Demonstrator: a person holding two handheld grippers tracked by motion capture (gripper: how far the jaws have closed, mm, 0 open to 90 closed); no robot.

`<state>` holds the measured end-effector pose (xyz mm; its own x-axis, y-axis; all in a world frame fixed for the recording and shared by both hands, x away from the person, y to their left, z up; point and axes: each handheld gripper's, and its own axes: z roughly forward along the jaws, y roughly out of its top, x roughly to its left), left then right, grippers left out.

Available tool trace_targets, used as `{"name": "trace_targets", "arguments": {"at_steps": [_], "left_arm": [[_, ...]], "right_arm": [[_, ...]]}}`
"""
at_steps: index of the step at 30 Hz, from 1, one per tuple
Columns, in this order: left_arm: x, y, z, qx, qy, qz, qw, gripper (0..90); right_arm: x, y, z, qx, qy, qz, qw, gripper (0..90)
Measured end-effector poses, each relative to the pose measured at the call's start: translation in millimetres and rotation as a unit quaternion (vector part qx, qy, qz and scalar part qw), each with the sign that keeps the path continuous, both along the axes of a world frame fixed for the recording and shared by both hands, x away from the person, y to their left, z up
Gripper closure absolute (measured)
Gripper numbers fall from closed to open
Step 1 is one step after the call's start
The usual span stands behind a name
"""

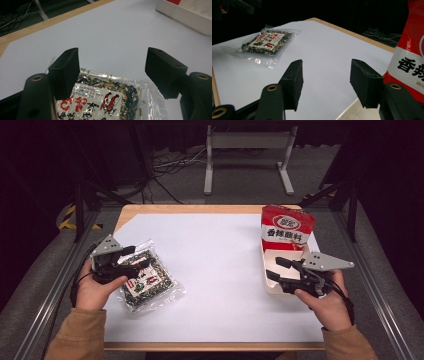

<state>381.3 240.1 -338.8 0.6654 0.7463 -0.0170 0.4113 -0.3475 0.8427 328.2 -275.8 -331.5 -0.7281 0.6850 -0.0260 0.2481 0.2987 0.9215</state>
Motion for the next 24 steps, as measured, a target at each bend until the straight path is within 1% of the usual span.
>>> {"name": "trace_targets", "arguments": {"at_steps": [1,2,3,4,5,6,7,8,9,10,12,14,15,17,19,20,21,22,23,24], "left_arm": [[0.3,4.1,-0.6,-0.002,-0.005,0.006,1.0000,28.2],[0.3,4.1,-0.6,-0.002,-0.005,0.006,1.0000,28.4],[1.6,8.4,-1.7,0.007,-0.004,0.015,0.9999,29.0],[2.6,10.6,-3.1,0.009,-0.004,0.020,0.9997,29.1],[3.8,13.2,-4.4,0.015,-0.004,0.025,0.9996,29.1],[4.9,15.8,-5.9,0.017,-0.002,0.030,0.9994,29.1],[4.9,15.8,-5.9,0.017,-0.002,0.030,0.9994,29.1],[5.6,18.5,-7.5,0.019,-0.001,0.035,0.9992,29.0],[6.3,21.3,-9.2,0.018,0.000,0.041,0.9990,29.0],[7.2,25.0,-11.3,0.018,0.002,0.050,0.9986,28.7],[7.9,29.9,-14.7,0.015,0.004,0.063,0.9979,27.9],[9.9,37.9,-19.8,0.013,0.013,0.081,0.9966,27.1],[10.8,41.5,-21.9,0.014,0.016,0.088,0.9959,26.9],[12.3,48.4,-26.9,0.015,0.016,0.106,0.9941,26.9],[13.8,54.5,-31.3,0.012,0.021,0.115,0.9930,26.9],[14.7,57.9,-34.4,0.007,0.024,0.121,0.9924,26.9],[15.7,61.7,-37.2,0.001,0.028,0.126,0.9916,26.9],[16.5,65.3,-40.0,-0.007,0.039,0.132,0.9905,27.6],[17.9,69.6,-44.3,-0.016,0.050,0.141,0.9886,29.8],[17.9,69.6,-44.3,-0.016,0.050,0.141,0.9886,30.2]], "right_arm": [[-0.3,1.1,-1.2,-0.006,0.000,0.001,1.0000,45.3],[-0.3,1.1,-1.2,-0.006,0.000,0.001,1.0000,45.3],[-0.9,3.6,-3.2,-0.007,-0.002,0.009,0.9999,45.4],[-1.0,5.1,-4.0,-0.007,-0.003,0.010,0.9999,45.4],[-1.0,6.6,-4.8,-0.010,-0.002,0.007,0.9999,45.8],[-0.9,8.2,-5.6,-0.017,-0.003,0.005,0.9998,46.8],[-0.9,8.2,-5.6,-0.017,-0.003,0.005,0.9998,46.8],[-0.8,11.8,-7.4,-0.025,0.001,0.015,0.9996,50.1],[-0.8,11.8,-7.4,-0.025,0.001,0.015,0.9996,50.1],[-0.8,13.6,-8.2,-0.026,0.011,0.020,0.9994,51.7],[-1.1,17.8,-9.4,-0.036,0.016,0.028,0.9989,55.4],[-1.8,23.0,-10.2,-0.058,0.019,0.033,0.9976,58.8],[-2.0,24.9,-10.7,-0.063,0.019,0.037,0.9971,59.4],[-2.7,28.7,-11.7,-0.067,0.021,0.044,0.9965,59.5],[-3.4,32.2,-13.1,-0.070,0.016,0.053,0.9960,59.1],[-3.7,33.5,-13.6,-0.070,0.016,0.056,0.9959,58.9],[-3.9,35.2,-14.2,-0.072,0.014,0.057,0.9957,58.6],[-4.0,36.7,-14.7,-0.072,0.011,0.058,0.9956,58.3],[-4.0,38.1,-15.1,-0.073,0.009,0.060,0.9955,57.8],[-4.0,38.1,-15.1,-0.073,0.009,0.060,0.9955,57.8]]}}
